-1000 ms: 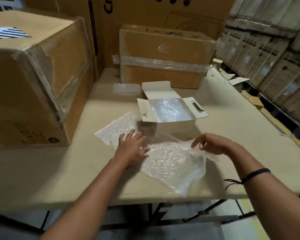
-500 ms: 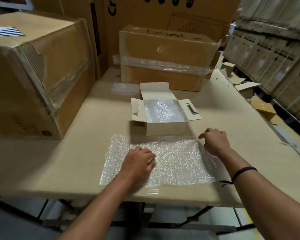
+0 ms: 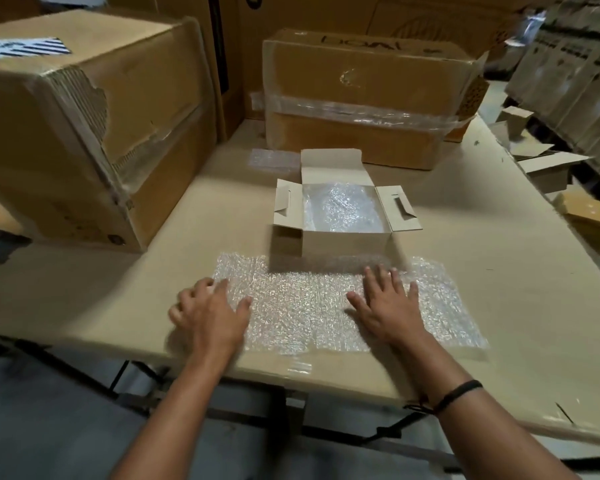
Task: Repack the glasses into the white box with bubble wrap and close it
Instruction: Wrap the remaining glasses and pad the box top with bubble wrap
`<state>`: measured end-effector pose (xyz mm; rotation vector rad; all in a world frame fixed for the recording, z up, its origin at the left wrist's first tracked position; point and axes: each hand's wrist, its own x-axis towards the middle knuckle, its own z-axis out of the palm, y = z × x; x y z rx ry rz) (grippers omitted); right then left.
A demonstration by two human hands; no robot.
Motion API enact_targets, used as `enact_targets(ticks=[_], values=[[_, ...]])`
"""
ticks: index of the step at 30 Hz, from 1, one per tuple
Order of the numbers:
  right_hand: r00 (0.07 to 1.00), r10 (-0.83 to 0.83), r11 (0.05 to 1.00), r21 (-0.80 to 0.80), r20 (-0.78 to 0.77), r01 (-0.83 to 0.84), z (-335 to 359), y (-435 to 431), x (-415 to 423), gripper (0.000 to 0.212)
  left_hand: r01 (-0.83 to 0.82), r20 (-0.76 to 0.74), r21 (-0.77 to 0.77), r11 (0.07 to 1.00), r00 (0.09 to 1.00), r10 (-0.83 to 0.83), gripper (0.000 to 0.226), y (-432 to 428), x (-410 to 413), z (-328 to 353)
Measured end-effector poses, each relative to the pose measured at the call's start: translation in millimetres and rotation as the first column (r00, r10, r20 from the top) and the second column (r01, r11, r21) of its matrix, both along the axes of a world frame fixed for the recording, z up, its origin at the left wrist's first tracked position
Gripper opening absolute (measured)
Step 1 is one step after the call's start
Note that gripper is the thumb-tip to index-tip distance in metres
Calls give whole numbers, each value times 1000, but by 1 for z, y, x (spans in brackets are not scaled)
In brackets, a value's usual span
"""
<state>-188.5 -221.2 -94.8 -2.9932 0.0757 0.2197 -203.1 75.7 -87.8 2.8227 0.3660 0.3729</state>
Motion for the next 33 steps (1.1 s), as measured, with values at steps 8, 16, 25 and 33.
enact_targets(ticks=[8, 16, 25, 33], values=[[998, -57, 998, 25, 16, 57, -4, 5, -2, 82, -134, -103, -192, 972, 988, 116, 24, 9, -7, 17], [995, -99, 995, 33, 31, 98, -6, 5, -4, 84, -185, -203, 13, 983, 962, 184, 67, 16, -4, 16], [994, -109, 994, 33, 21, 108, -7, 5, -1, 82, -39, -101, -319, 947, 995, 6, 22, -6, 2, 31], [926, -330, 687, 720, 184, 102, 61, 35, 2, 61, 342, 243, -535, 773, 938, -247, 46, -66, -10, 38]])
